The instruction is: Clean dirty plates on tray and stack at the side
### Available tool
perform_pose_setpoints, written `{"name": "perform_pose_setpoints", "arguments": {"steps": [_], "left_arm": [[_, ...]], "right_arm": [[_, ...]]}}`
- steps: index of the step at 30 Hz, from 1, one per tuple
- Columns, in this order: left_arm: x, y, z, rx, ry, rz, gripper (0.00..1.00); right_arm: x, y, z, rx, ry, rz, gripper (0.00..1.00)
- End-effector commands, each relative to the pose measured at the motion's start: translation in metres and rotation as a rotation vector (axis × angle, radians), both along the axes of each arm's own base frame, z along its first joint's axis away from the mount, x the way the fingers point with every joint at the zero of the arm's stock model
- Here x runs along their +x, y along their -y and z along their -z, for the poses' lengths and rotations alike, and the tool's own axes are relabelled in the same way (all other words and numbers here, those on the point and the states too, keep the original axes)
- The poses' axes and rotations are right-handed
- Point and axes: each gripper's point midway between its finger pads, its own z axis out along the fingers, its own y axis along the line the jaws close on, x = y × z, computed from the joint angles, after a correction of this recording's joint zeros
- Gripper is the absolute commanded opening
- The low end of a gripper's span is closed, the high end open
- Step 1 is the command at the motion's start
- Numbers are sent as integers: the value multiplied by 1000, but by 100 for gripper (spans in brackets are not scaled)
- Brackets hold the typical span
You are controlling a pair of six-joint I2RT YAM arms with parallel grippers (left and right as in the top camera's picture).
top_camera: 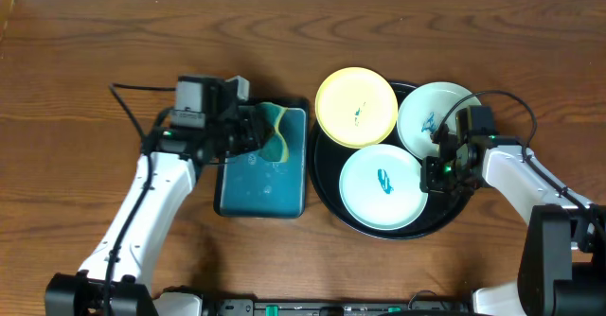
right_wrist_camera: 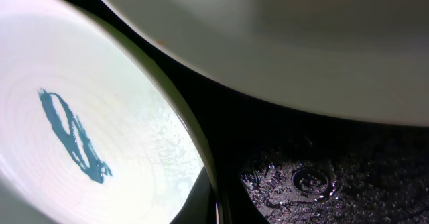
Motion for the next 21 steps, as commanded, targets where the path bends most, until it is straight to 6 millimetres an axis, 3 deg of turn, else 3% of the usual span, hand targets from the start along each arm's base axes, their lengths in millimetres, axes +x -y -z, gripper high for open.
{"name": "perform_pose_setpoints", "arguments": {"steps": [1, 21], "left_arm": [[0, 8, -24, -91, 44, 64, 8], [-4, 6, -15, -77, 22, 55, 7]], "right_arm": [[-2, 5, 6, -45, -20, -5, 1], [-2, 5, 6, -45, -20, -5, 1]]}}
